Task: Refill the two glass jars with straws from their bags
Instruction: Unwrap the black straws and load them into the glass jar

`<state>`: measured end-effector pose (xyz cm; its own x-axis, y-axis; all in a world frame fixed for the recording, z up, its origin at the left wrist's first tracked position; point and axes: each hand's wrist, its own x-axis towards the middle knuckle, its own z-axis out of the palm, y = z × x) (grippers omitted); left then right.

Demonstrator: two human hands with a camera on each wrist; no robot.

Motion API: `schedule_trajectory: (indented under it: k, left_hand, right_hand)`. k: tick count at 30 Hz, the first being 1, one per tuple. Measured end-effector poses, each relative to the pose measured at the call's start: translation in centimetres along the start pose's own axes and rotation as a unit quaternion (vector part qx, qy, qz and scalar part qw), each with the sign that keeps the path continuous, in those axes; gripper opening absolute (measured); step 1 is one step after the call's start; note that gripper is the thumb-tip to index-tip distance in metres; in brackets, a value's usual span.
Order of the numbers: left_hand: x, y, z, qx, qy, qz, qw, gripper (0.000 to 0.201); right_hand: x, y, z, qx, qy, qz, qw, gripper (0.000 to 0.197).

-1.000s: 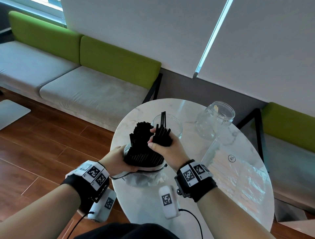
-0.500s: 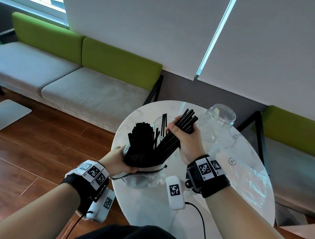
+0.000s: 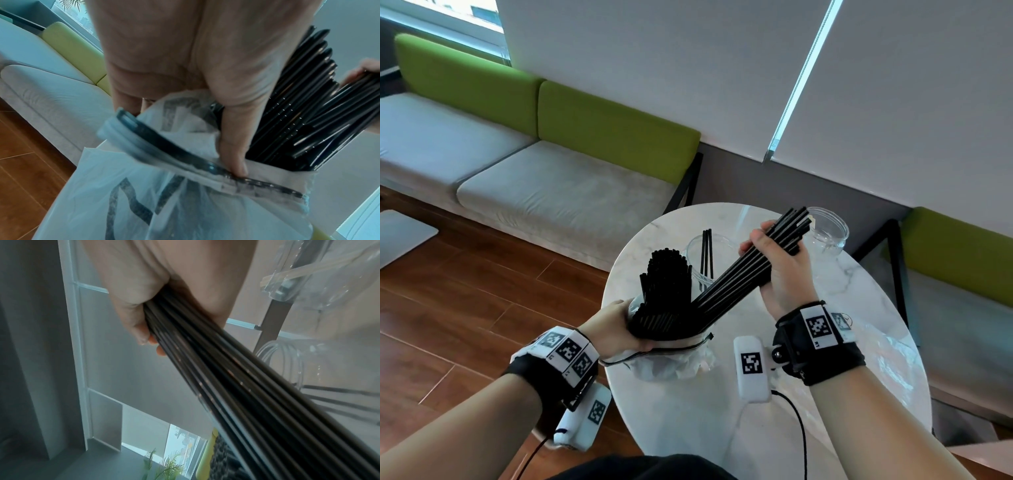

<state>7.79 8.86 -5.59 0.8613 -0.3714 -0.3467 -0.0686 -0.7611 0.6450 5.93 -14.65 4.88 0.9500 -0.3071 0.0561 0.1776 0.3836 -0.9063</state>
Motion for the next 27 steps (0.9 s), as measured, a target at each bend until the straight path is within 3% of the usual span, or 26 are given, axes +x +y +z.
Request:
schedule_trajectory:
  k: [2,5,10,17,22,27]
  left_hand:
    - [-0.2,0.3,-0.1,0.000,-0.003,-0.002,1.000,0.063]
    - [-0.3,0.5,-0.3,0.012,-0.014,0.005,1.000,0.070]
    - [-0.5,0.6,-0.5,0.024,-0.004,0.003,1.000,0.034]
    - [-0.6,0.7,-0.3,0.002,0.013,-0.013,1.000,0.025]
    - [-0.3,0.4,-0.1,0.006,0.023,-0.019,1.000,0.030]
    - [-0.1,0.4,-0.3,0.033,0.029,-0.024,0.999,0.034]
  right_hand:
    - [0.1,-0.2,-0.7,0.021,0.018,0.004,1.000,0.017]
    - [0.4,-0.9,-1.8,0.068,0.049,-0.003,0.996,0.018]
    - [1.7,-3.5,-3.4,0.121,0.122,-0.036,0.984,0.020]
    - [3.4,-5.5,-2.6,0.132,0.154,-0.109,0.973,0.018]
    - [5.2,-3.6,-0.3,0.002,0.151,-0.156,0.976,0.023]
    - [6.1,1.9,-0.6,-0.232,0.077,-0.047,0.969,0.016]
